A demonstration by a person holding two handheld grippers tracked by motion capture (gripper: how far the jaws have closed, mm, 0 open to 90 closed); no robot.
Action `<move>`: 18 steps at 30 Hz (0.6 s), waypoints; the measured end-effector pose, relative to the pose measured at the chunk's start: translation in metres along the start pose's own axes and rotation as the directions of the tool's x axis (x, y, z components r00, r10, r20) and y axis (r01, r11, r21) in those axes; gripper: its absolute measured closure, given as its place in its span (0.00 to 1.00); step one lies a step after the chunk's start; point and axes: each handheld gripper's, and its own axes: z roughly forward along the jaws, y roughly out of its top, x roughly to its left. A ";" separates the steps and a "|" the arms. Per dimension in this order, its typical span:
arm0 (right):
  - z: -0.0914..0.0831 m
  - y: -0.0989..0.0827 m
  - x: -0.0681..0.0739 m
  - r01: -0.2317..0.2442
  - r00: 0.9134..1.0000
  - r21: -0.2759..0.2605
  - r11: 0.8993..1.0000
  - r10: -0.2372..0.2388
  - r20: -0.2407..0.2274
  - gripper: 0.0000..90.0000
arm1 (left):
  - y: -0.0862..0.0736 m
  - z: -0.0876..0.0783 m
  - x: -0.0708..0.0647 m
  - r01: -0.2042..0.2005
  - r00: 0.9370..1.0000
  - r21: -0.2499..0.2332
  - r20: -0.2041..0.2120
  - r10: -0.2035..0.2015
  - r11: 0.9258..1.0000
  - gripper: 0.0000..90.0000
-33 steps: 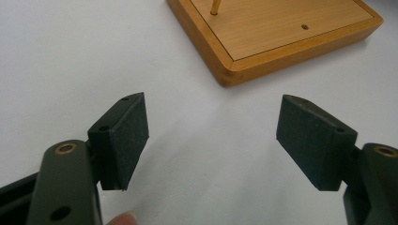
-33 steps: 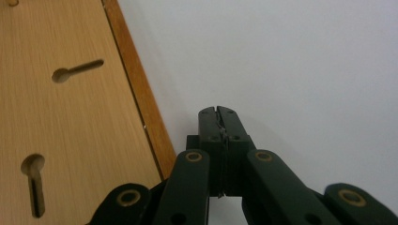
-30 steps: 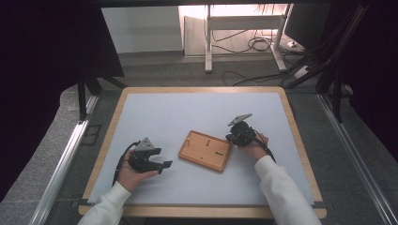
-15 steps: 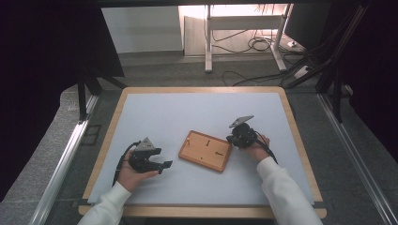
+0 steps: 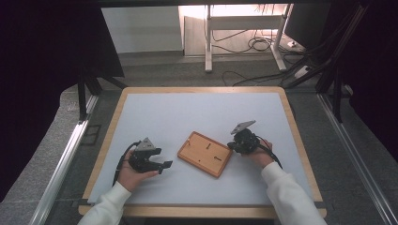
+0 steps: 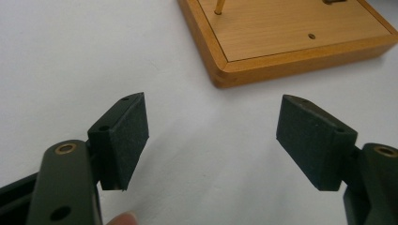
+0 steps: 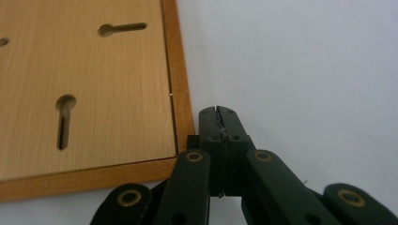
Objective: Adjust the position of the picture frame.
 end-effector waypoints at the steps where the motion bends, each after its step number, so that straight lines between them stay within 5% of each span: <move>1: -0.002 -0.002 0.003 0.000 1.000 0.001 1.000 0.000 -0.005 1.00 | 0.000 0.000 0.000 0.001 1.000 -0.001 0.000 -0.001 1.000 0.28; 10: -0.012 -0.019 0.025 -0.010 0.999 -0.024 1.000 0.009 -0.031 1.00 | 0.000 -0.001 0.001 0.005 1.000 -0.004 -0.005 -0.005 1.000 0.28; 18: -0.019 -0.030 0.050 -0.035 0.999 -0.043 0.998 0.035 -0.009 1.00 | 0.000 0.000 0.001 0.006 1.000 -0.002 -0.007 -0.006 1.000 0.28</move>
